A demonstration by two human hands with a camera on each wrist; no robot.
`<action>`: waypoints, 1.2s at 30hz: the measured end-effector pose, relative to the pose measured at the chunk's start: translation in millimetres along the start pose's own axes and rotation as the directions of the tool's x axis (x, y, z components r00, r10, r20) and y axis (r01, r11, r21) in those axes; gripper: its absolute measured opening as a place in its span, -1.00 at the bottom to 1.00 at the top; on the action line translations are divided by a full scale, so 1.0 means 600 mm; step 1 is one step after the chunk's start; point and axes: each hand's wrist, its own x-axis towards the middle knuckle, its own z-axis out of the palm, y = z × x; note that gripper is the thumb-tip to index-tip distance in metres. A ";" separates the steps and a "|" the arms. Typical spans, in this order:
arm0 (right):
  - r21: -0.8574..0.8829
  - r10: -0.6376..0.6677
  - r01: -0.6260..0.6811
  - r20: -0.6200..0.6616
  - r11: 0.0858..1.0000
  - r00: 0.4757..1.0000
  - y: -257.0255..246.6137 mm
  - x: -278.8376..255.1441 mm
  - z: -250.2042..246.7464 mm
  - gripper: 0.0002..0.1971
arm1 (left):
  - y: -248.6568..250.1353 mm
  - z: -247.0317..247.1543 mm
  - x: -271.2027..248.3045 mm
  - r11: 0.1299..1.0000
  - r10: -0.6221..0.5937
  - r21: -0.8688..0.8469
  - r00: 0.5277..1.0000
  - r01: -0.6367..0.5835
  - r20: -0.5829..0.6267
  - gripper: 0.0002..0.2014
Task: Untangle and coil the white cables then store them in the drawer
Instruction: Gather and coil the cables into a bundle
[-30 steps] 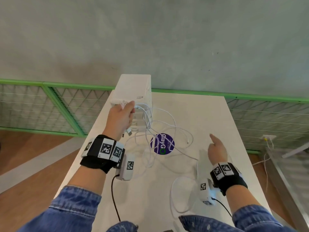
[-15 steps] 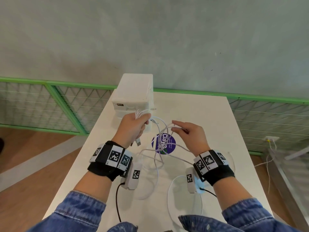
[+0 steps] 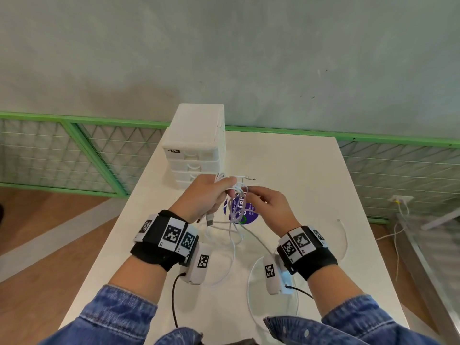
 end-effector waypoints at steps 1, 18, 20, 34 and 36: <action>-0.014 0.004 -0.005 -0.017 1.000 1.000 0.002 0.000 -0.004 -0.81 | 0.000 -0.002 0.001 0.999 0.000 0.047 1.000 0.000 -0.013 -0.67; -0.086 0.112 -0.097 0.200 0.992 0.973 0.000 0.005 0.000 -0.65 | -0.012 0.000 0.012 0.991 -0.043 0.133 0.994 0.030 0.100 -0.79; 0.008 0.122 -0.126 0.204 0.992 0.971 -0.002 0.007 0.003 -0.66 | -0.010 -0.001 0.014 0.990 -0.051 0.133 0.994 0.037 0.099 -0.75; 0.066 0.047 -0.054 0.114 0.996 0.992 0.007 0.018 -0.019 -0.60 | -0.048 -0.041 0.043 0.980 -0.075 0.164 0.967 0.117 -0.241 -0.71; 0.062 0.038 -0.040 0.029 0.997 0.999 0.011 0.022 -0.038 -0.66 | -0.059 -0.059 0.047 0.983 -0.089 0.118 0.932 0.138 -0.352 -0.71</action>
